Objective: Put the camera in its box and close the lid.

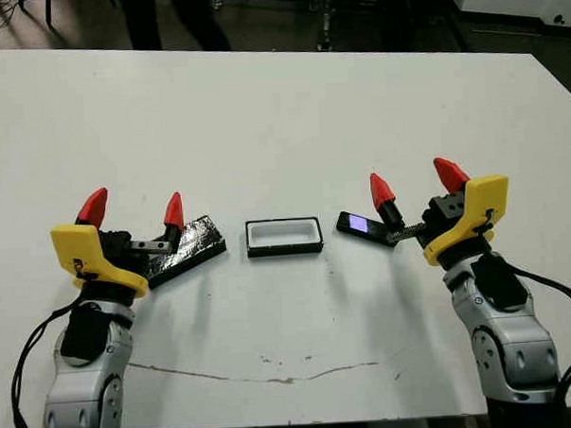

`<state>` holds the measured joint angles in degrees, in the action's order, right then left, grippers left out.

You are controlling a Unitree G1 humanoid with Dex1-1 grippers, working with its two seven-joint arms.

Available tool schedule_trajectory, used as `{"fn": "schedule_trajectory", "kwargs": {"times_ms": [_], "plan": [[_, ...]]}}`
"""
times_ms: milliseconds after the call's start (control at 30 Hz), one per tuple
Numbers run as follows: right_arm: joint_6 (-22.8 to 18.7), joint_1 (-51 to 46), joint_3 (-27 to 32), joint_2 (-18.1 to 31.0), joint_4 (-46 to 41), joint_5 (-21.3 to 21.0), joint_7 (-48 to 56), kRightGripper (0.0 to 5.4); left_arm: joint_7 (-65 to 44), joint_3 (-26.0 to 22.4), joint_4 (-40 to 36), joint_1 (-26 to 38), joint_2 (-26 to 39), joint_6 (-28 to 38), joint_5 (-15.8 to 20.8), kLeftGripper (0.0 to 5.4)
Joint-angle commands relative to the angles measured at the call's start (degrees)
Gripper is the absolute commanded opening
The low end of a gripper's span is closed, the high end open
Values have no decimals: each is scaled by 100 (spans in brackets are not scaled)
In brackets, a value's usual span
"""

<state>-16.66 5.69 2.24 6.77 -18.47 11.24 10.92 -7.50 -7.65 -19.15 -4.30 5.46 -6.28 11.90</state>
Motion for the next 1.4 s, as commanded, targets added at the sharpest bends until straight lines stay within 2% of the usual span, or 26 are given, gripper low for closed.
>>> {"fn": "schedule_trajectory", "kwargs": {"times_ms": [33, 300, 367, 567, 733, 867, 1100, 1267, 1400], "plan": [[-43, -76, 39, 26, 16, 37, -2, 540, 6, 10, 37, -24, 6, -40, 9, 538], [-32, -68, 37, 47, 69, 128, 91, 540, -6, 11, 63, -14, 27, -41, -3, 538], [18, 8, 124, 162, 136, 322, 361, 540, -22, -8, 97, -7, 33, 5, 4, 538], [303, 608, 607, 1160, 616, 991, 1871, 540, 5, 4, 83, 3, 16, -22, -13, 538], [171, 1436, 723, 2163, 1530, 1293, 3202, 540, -10, -20, 116, 41, 23, 16, 9, 538], [527, 2023, 472, 2600, 2335, 1060, 4017, 540, -57, -52, 132, 89, 44, 60, 49, 538], [1082, 2714, -113, 2910, 3404, 542, 5069, 540, -19, -54, 64, 147, 48, -24, 35, 538], [1353, 3185, -488, 2904, 4170, 311, 5831, 540, 0, -50, 72, 175, 66, -25, -19, 538], [1312, 3532, -728, 2828, 4642, 215, 6279, 540, -5, -56, 76, 192, 50, -37, 15, 538]]}}
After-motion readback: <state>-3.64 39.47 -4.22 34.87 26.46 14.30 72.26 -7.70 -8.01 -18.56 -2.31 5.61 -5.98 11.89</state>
